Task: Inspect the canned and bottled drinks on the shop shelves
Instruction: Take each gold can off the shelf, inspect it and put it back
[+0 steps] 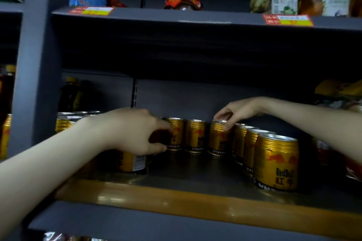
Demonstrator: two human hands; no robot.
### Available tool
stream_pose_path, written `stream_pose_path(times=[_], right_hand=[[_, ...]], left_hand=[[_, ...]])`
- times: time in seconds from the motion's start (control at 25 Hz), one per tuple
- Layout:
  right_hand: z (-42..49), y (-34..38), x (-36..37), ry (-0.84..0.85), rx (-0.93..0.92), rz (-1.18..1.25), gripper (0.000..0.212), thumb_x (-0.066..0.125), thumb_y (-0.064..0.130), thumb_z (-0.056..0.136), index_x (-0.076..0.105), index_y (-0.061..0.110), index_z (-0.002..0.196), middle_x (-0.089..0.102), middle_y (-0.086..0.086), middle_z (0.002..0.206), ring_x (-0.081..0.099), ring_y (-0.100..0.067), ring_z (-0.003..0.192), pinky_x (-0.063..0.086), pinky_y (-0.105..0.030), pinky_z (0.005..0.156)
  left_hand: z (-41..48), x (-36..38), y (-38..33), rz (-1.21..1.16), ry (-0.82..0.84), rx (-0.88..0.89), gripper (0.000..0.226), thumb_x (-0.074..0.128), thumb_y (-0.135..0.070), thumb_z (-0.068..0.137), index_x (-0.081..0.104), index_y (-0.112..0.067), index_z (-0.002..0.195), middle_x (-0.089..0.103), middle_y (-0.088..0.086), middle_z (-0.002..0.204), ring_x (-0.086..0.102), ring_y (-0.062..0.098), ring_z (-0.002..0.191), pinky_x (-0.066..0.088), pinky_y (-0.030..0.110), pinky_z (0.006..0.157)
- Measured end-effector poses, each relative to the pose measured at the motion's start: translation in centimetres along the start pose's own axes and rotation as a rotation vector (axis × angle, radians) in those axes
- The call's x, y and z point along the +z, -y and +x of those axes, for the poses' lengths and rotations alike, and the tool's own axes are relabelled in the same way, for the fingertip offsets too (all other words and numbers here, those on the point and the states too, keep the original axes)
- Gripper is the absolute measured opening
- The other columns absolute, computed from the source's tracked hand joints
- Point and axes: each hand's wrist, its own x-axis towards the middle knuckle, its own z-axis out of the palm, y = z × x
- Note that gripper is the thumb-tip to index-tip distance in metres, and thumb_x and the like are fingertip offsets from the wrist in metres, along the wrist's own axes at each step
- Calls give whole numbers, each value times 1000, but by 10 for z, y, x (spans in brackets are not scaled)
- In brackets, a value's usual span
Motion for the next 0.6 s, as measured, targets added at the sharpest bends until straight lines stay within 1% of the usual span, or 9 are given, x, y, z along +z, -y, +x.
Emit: stream_pose_path(times=[0.12, 0.16, 0.24, 0.28, 0.36, 0.4, 0.44, 0.52, 0.6], right_hand=[[9, 0, 1, 3, 18, -121, 48, 63, 26, 92, 48, 24, 137, 54, 5, 133, 51, -16, 123, 42, -24, 98], [11, 1, 2, 4, 23, -159, 51, 62, 25, 92, 44, 25, 140, 51, 3, 137, 48, -17, 126, 40, -25, 100], [12, 8, 6, -13, 7, -210, 72, 64, 23, 91, 23, 26, 150, 37, 0, 148, 38, -18, 134, 33, -22, 101], [12, 13, 8, -31, -29, -253, 84, 66, 23, 89, 12, 28, 153, 27, 0, 153, 30, -19, 139, 29, -23, 103], [14, 27, 16, -46, -112, -362, 99, 70, 23, 86, -4, 33, 152, 11, 1, 159, 14, -20, 145, 22, -28, 111], [17, 35, 20, -34, -137, -392, 103, 71, 23, 86, -7, 35, 151, 7, 2, 160, 10, -20, 147, 19, -31, 114], [22, 40, 23, -12, -142, -394, 105, 72, 23, 85, -9, 36, 151, 6, 3, 161, 9, -20, 147, 20, -34, 115], [32, 48, 25, 47, -115, -338, 105, 72, 22, 84, -7, 35, 151, 13, 0, 160, 20, -23, 144, 29, -40, 114], [39, 57, 24, 96, -72, -275, 102, 72, 24, 85, -3, 33, 152, 25, -4, 156, 34, -26, 137, 39, -42, 108]], left_hand=[[-2, 0, -2, 55, -61, 5, 57, 43, -62, 91, 30, -47, 144, 42, -13, 146, 48, 12, 126, 46, 34, 99], [-3, 0, -2, 72, -87, 5, 58, 40, -64, 91, 29, -46, 145, 39, -13, 148, 45, 11, 129, 44, 34, 101], [-7, 2, -1, 108, -164, 0, 65, 27, -72, 88, 27, -43, 146, 36, -13, 150, 40, 10, 133, 40, 33, 106], [-12, 2, 0, 117, -206, -9, 74, 16, -78, 82, 27, -42, 146, 36, -14, 150, 39, 9, 133, 38, 32, 107], [-25, 4, 5, 108, -284, -32, 89, 1, -81, 71, 32, -41, 145, 41, -15, 146, 44, 9, 129, 38, 30, 104], [-34, 4, 8, 99, -329, -24, 88, 2, -80, 73, 38, -39, 142, 48, -13, 140, 50, 11, 124, 41, 30, 100], [-41, 6, 12, 107, -384, 3, 82, 7, -76, 80, 48, -34, 137, 57, -10, 131, 58, 14, 114, 47, 31, 92], [-57, 14, 15, 142, -467, 19, 64, 19, -63, 94, 60, -25, 127, 68, -3, 114, 67, 19, 97, 54, 34, 80], [-67, 23, 12, 144, -499, 19, 56, 25, -54, 98, 61, -21, 126, 68, 1, 113, 67, 22, 98, 53, 37, 85]])
